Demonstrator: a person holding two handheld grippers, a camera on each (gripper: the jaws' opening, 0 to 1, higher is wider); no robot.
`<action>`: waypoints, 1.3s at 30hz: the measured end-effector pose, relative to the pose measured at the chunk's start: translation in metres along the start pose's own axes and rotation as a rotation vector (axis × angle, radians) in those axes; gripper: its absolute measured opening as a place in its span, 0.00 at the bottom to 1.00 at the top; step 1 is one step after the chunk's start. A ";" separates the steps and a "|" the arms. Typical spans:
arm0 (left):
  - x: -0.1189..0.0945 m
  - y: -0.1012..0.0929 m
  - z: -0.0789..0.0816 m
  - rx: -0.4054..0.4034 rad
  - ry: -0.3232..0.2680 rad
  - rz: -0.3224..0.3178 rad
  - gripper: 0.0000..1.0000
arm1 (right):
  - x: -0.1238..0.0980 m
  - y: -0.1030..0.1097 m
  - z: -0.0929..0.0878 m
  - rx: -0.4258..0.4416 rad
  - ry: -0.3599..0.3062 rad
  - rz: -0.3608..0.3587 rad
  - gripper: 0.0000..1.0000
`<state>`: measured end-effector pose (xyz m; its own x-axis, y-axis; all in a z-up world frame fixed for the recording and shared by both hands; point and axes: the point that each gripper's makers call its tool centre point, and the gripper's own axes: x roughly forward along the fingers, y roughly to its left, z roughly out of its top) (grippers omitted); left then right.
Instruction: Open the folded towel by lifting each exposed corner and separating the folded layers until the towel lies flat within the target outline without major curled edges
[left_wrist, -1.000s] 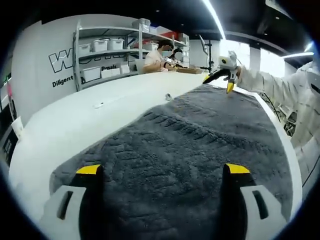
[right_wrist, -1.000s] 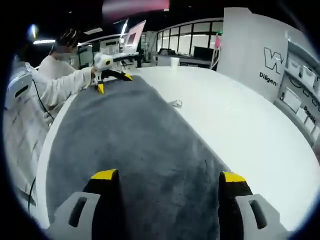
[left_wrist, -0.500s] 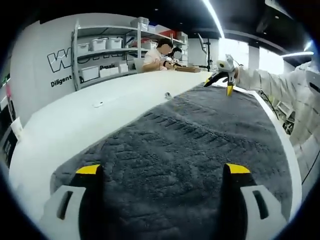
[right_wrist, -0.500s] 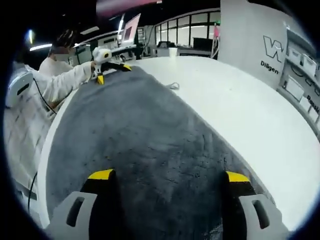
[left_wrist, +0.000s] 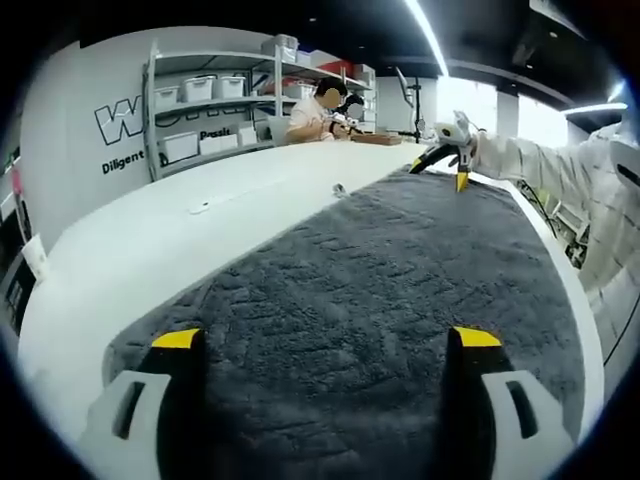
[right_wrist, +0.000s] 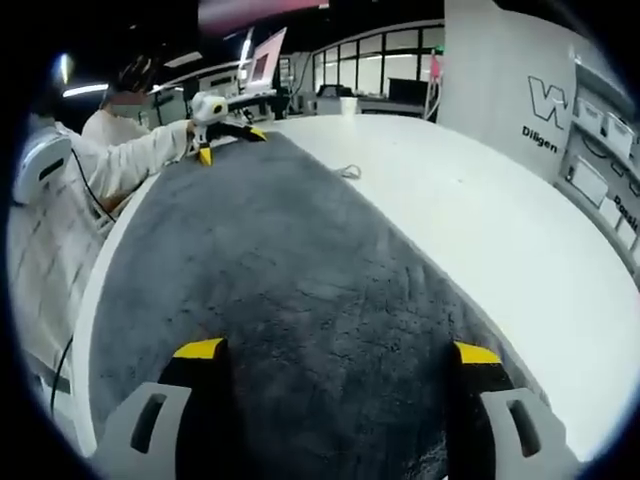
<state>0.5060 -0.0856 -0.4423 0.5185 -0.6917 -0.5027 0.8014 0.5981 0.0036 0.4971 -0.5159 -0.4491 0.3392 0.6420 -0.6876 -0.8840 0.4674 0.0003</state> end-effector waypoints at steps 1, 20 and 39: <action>0.000 0.000 0.000 -0.001 0.000 0.001 0.99 | 0.000 0.000 0.000 0.000 -0.002 0.001 0.90; 0.000 -0.002 0.002 -0.011 -0.004 0.005 0.99 | -0.001 0.002 0.002 0.017 0.017 -0.012 0.89; -0.070 -0.070 0.006 -0.007 -0.081 0.010 0.99 | -0.052 0.085 -0.018 -0.063 -0.027 0.045 0.99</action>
<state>0.4154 -0.0821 -0.4019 0.5490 -0.7163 -0.4308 0.7943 0.6075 0.0021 0.3984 -0.5199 -0.4264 0.3068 0.6781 -0.6679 -0.9166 0.3995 -0.0155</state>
